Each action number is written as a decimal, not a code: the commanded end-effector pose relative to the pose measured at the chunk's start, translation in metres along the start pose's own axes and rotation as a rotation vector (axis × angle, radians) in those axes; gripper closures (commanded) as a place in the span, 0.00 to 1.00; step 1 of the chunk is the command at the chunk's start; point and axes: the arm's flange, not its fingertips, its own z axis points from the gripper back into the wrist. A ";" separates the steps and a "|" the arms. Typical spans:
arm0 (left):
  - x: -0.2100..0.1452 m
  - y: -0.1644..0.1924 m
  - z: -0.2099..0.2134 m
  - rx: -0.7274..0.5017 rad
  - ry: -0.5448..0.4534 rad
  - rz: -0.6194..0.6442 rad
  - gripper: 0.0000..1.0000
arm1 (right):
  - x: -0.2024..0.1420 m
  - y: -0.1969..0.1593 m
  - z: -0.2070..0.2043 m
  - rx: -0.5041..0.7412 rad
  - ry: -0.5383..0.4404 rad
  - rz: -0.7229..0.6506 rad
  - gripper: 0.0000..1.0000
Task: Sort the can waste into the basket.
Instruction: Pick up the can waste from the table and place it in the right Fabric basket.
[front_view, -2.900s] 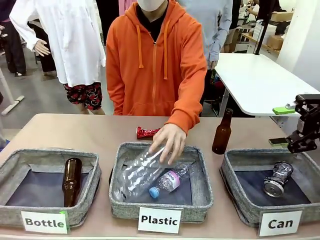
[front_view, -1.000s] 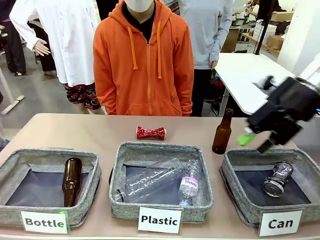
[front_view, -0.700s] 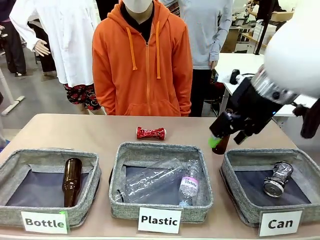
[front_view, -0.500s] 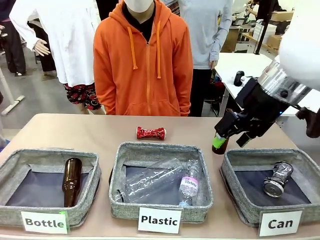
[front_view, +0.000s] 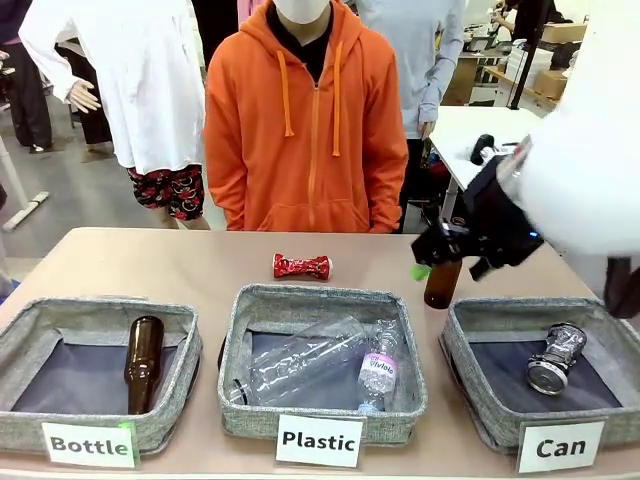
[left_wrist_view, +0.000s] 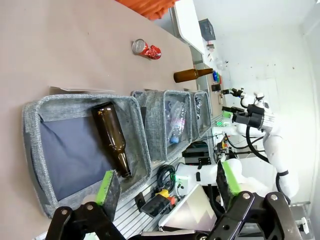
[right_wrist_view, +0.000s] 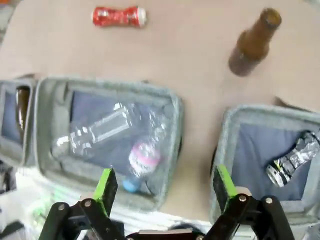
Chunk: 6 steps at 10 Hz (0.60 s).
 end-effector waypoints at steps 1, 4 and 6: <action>-0.002 0.000 0.003 -0.005 0.004 -0.010 0.00 | 0.037 0.061 -0.030 -0.185 0.013 -0.004 0.00; -0.002 0.000 0.003 -0.005 0.004 -0.010 0.00 | 0.078 0.135 -0.083 -0.251 0.300 0.201 0.00; -0.002 0.000 0.003 -0.005 0.004 -0.010 0.00 | 0.069 0.108 -0.029 -0.030 0.369 0.481 0.00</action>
